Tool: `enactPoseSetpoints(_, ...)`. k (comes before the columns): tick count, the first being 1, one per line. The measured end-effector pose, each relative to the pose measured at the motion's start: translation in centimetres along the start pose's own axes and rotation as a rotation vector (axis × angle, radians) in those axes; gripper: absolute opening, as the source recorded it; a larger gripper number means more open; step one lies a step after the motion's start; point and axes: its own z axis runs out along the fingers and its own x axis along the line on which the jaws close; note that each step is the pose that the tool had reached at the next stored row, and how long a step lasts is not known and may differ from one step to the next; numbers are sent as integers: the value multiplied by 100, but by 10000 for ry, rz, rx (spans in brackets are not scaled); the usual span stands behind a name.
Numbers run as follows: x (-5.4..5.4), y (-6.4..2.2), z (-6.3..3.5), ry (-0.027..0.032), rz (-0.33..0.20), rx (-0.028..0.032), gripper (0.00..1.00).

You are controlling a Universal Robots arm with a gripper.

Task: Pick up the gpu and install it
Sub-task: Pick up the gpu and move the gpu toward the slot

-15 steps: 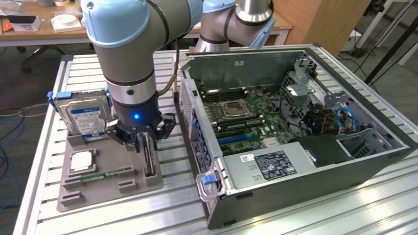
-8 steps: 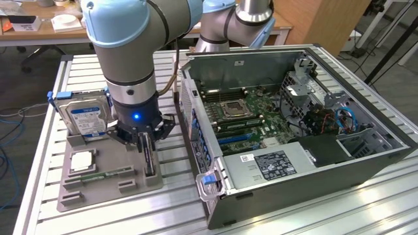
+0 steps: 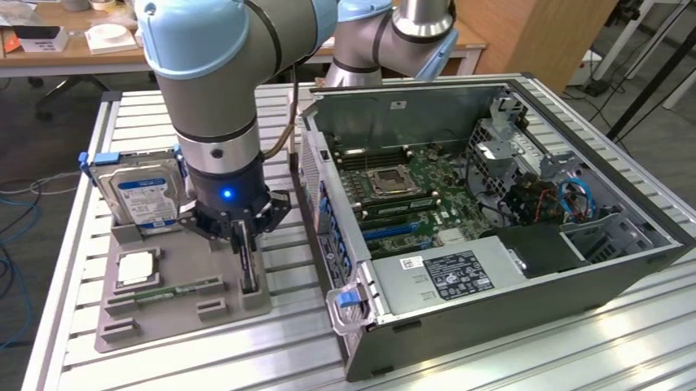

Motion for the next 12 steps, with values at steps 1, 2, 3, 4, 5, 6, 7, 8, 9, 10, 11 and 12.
enactPoseSetpoints(1,0,0,0,0,0,0,28)
enactPoseSetpoints(2,0,0,0,2,-1,0,28)
enactPoseSetpoints(3,0,0,0,-1,-1,1,27)
enactPoseSetpoints(4,0,0,0,-1,-1,0,27)
enactPoseSetpoints(5,0,0,0,0,-1,0,27)
enactPoseSetpoints(6,0,0,0,0,0,0,27)
enactPoseSetpoints(7,0,0,0,0,0,0,27)
enactPoseSetpoints(8,0,0,0,0,-1,0,27)
enactPoseSetpoints(9,0,0,0,1,0,0,27)
enactPoseSetpoints(10,0,0,0,0,0,0,27)
enactPoseSetpoints(11,0,0,0,1,0,0,27)
enactPoseSetpoints(12,0,0,0,0,0,0,27)
